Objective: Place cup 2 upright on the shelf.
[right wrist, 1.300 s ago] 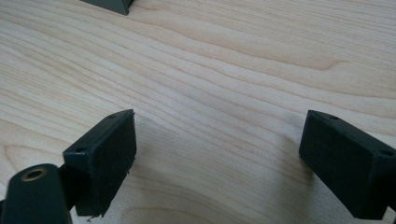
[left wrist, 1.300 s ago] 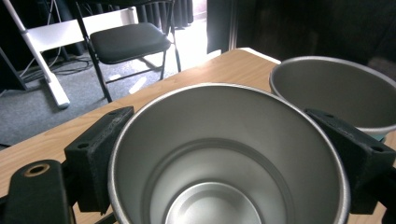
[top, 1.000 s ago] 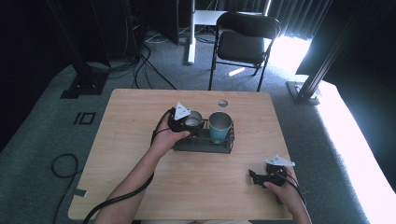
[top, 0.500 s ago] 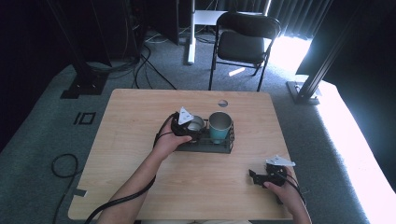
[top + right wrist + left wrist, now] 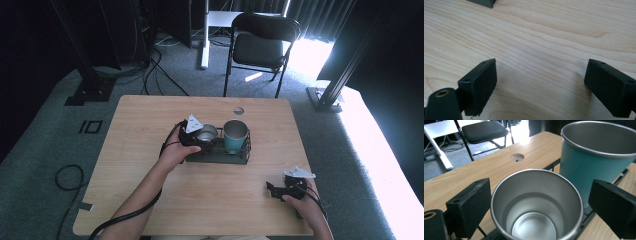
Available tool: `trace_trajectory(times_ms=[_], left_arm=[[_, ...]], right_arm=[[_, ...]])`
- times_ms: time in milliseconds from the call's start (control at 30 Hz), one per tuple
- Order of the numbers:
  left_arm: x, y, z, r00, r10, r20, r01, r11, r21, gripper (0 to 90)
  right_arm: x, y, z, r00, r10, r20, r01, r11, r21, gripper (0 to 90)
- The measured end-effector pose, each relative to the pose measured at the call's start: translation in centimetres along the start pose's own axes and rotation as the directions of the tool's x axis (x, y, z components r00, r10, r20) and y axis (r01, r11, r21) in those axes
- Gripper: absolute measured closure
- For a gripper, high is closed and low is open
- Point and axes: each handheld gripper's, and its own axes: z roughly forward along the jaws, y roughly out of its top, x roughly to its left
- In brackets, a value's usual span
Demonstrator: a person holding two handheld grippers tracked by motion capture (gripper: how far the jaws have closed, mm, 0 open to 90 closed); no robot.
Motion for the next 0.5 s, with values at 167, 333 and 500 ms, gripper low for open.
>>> trace_trajectory(times_ms=[167, 333, 500], left_arm=[[0.4, 0.0, -1.2, 0.9999, -0.014, -0.007, 0.014, 0.9998, -0.018, 5.7], [0.9, -0.3, -2.4, 0.9994, -0.026, -0.021, 0.025, 0.9994, -0.022, 5.7], [1.5, -0.5, -3.4, 0.9985, -0.041, -0.036, 0.040, 0.9986, -0.034, 5.7]], right_arm=[[0.0, 0.0, 0.0, 1.0000, -0.001, 0.001, 0.001, 1.000, 0.000, 10.6], [0.0, 0.0, 0.0, 1.0000, -0.004, 0.003, 0.004, 1.000, 0.001, 10.7], [0.1, 0.0, 0.0, 1.0000, -0.005, 0.005, 0.005, 1.000, 0.002, 10.6]])
